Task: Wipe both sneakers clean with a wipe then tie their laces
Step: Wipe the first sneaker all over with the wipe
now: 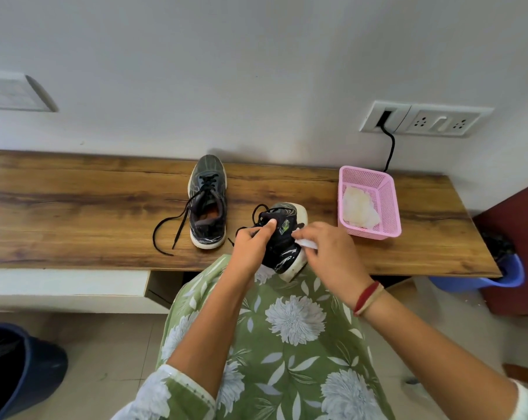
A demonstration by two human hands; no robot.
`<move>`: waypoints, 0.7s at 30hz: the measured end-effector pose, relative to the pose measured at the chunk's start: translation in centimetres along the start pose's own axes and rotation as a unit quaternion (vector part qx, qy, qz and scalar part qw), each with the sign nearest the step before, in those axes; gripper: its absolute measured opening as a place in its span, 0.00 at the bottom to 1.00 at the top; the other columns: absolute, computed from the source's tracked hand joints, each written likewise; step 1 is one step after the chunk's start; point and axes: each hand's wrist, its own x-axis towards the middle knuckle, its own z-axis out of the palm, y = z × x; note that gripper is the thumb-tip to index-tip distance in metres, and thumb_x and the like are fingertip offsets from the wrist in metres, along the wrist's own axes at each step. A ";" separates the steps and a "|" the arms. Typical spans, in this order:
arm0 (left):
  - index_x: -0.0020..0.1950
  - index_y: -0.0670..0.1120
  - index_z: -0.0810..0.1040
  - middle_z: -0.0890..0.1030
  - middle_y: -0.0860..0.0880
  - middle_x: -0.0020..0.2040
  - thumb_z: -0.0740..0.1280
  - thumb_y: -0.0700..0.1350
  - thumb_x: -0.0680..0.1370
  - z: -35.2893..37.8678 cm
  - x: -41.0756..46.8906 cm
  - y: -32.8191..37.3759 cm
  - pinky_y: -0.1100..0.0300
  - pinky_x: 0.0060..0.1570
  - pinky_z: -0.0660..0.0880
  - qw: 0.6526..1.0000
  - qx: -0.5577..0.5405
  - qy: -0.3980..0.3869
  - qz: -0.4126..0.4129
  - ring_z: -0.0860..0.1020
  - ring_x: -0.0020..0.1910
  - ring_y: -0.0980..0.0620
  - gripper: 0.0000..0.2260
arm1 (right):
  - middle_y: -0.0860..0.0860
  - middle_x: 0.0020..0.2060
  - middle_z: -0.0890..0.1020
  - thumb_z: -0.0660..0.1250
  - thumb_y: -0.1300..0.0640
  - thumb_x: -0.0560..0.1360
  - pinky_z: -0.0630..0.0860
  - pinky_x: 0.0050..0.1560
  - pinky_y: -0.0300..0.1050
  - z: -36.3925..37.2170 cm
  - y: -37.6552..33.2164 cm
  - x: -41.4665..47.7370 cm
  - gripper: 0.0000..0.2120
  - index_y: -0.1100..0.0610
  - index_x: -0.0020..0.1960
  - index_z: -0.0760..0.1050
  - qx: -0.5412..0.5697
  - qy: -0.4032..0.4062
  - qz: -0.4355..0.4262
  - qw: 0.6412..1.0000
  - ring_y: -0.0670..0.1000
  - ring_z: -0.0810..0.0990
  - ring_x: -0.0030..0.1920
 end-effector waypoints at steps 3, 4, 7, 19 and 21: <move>0.43 0.33 0.79 0.78 0.40 0.40 0.65 0.50 0.79 0.2 0.1 0.4 0.54 0.44 0.71 1.000 0.004 0.005 -0.003 0.76 0.40 0.45 0.19 | 0.51 0.45 0.82 0.69 0.70 0.69 0.78 0.48 0.45 0.5 -0.4 -1.8 0.13 0.58 0.51 0.81 -0.065 0.040 -0.089 0.993 0.51 0.79 0.46; 0.43 0.33 0.79 0.77 0.40 0.39 0.65 0.50 0.79 0.4 0.1 0.6 0.54 0.43 0.71 1.000 0.003 0.008 -0.006 0.76 0.40 0.46 0.18 | 0.52 0.44 0.82 0.70 0.71 0.66 0.79 0.45 0.45 0.7 -0.3 -2.3 0.14 0.59 0.50 0.81 -0.093 0.052 -0.126 0.986 0.52 0.79 0.45; 0.46 0.32 0.79 0.78 0.40 0.40 0.65 0.48 0.79 1.1 0.2 0.7 0.57 0.42 0.72 1.000 -0.001 0.026 -0.013 0.76 0.40 0.47 0.18 | 0.53 0.44 0.82 0.68 0.69 0.66 0.80 0.42 0.42 1.6 -0.3 -3.5 0.13 0.61 0.50 0.80 -0.141 0.035 -0.202 0.968 0.52 0.80 0.44; 0.48 0.32 0.80 0.82 0.39 0.43 0.65 0.50 0.79 1.4 0.7 1.7 0.58 0.42 0.76 0.998 -0.028 0.043 -0.029 0.81 0.42 0.46 0.19 | 0.53 0.44 0.81 0.70 0.68 0.66 0.76 0.46 0.42 1.2 0.2 -1.8 0.13 0.62 0.50 0.80 -0.126 0.121 -0.142 0.974 0.53 0.78 0.47; 0.43 0.35 0.81 0.82 0.41 0.40 0.65 0.49 0.79 1.5 0.7 1.6 0.60 0.40 0.76 0.998 -0.025 0.043 -0.030 0.80 0.40 0.47 0.17 | 0.54 0.45 0.81 0.68 0.67 0.67 0.77 0.45 0.41 1.7 0.5 -2.4 0.12 0.62 0.51 0.80 -0.140 0.118 -0.164 0.969 0.53 0.77 0.46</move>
